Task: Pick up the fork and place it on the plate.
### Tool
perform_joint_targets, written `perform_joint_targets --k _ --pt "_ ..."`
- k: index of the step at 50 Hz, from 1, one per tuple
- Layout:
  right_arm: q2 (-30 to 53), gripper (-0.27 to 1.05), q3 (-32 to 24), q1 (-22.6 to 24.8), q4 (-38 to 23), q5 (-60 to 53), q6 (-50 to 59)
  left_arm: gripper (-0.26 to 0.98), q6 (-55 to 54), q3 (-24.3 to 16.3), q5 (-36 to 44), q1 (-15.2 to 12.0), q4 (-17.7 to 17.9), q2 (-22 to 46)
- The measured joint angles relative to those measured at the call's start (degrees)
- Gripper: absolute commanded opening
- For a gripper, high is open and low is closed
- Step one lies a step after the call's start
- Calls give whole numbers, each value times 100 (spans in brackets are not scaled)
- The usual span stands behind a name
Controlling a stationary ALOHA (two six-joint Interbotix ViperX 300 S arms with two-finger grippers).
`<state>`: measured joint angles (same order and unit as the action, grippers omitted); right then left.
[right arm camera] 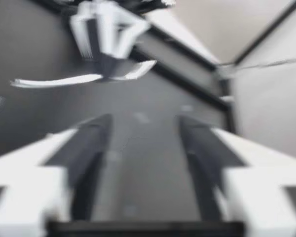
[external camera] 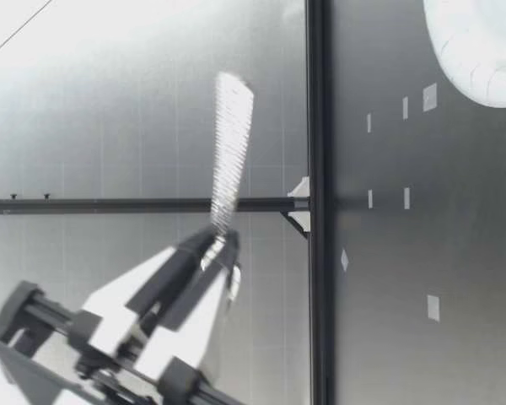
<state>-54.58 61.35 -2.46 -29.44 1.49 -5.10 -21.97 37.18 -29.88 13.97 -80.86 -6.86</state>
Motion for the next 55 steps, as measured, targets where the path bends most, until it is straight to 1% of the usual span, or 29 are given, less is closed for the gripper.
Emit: perform_joint_targets --k 1,2,3,4,5,6,7,8,9,11,12,14,15,17,18,19,20,22,23,24,25,26,27,28,29,31,34,48,55 --pt "53 70 -70 -132 -35 -44 -316 1 -325 0 26 9 -272 0" --pt "53 69 -70 -132 -35 -44 -316 1 -325 0 26 9 -272 0" --pt "105 69 -105 -193 -44 -97 -571 1 -325 0 26 9 -272 0" --pt "105 69 -105 -193 -44 -97 -571 1 -712 -9 35 0 -659 18" --pt "105 69 -105 -193 -44 -97 -571 1 -712 -9 35 0 -659 18" --pt "220 69 -123 -211 -44 -220 -835 1 -1063 -26 9 9 -1099 79" --pt "220 69 -123 -211 -44 -220 -835 1 -1063 -26 9 9 -1099 79" --pt "378 69 -141 -220 -44 -448 -1063 1 -1063 -26 9 9 -1099 79" --pt "378 69 -141 -220 -44 -448 -1063 1 -1345 -70 -88 0 -1529 132" --pt "519 69 -141 -220 -53 -598 -1160 1 -1345 -70 -88 0 -1529 132" --pt "519 69 -141 -220 -53 -598 -1160 1 -1564 -141 -281 -9 -1960 149" --pt "686 69 -149 -220 -53 -791 -1257 1 -1564 -141 -281 -9 -1960 149" --pt "686 69 -149 -220 -53 -791 -1257 1 -1714 -229 -501 -44 -2355 141" --pt "835 69 -141 -220 -62 -967 -1354 1 -1714 -229 -501 -44 -2355 141" --pt "835 69 -141 -220 -62 -967 -1354 1 -1846 -316 -650 -105 -2654 141" --pt "984 69 -158 -220 -62 -1151 -1494 1 -1846 -316 -650 -105 -2654 141" --pt "984 69 -158 -220 -62 -1151 -1494 1 -1978 -431 -712 -193 -2865 132" --pt "1116 69 -211 -220 -70 -1318 -1670 1 -1978 -431 -712 -193 -2865 132" --pt "1116 69 -211 -220 -70 -1318 -1670 1 -2109 -527 -712 -281 -2988 105" --pt "1116 69 -211 -220 -70 -1318 -1670 1 -2109 -527 -712 -281 -2988 105" --pt "1195 69 -272 -220 -70 -1459 -1934 1 -2109 -527 -712 -281 -2988 105" --pt "1195 69 -272 -220 -70 -1459 -1934 1 -2197 -624 -694 -360 -3067 70" --pt "1283 69 -325 -220 -79 -1564 -2162 1 -2197 -624 -694 -360 -3067 70" --pt "1283 69 -325 -220 -79 -1564 -2162 1 -2197 -624 -694 -360 -3067 70" --pt "1283 69 -325 -220 -79 -1564 -2162 1 -2294 -712 -606 -422 -3120 53" --pt "1354 69 -387 -220 -79 -1644 -2355 1 -2294 -712 -606 -422 -3120 53" --pt "1397 69 -475 -220 -88 -1731 -2514 1 -2452 -782 -316 -510 -3155 35" --pt "1468 68 -527 -220 -70 -2329 -2663 1 -2672 -703 -193 -571 -3164 44" --pt "1863 68 -527 -220 -18 -2681 -2654 1 -2681 -712 -176 -571 -3226 79"
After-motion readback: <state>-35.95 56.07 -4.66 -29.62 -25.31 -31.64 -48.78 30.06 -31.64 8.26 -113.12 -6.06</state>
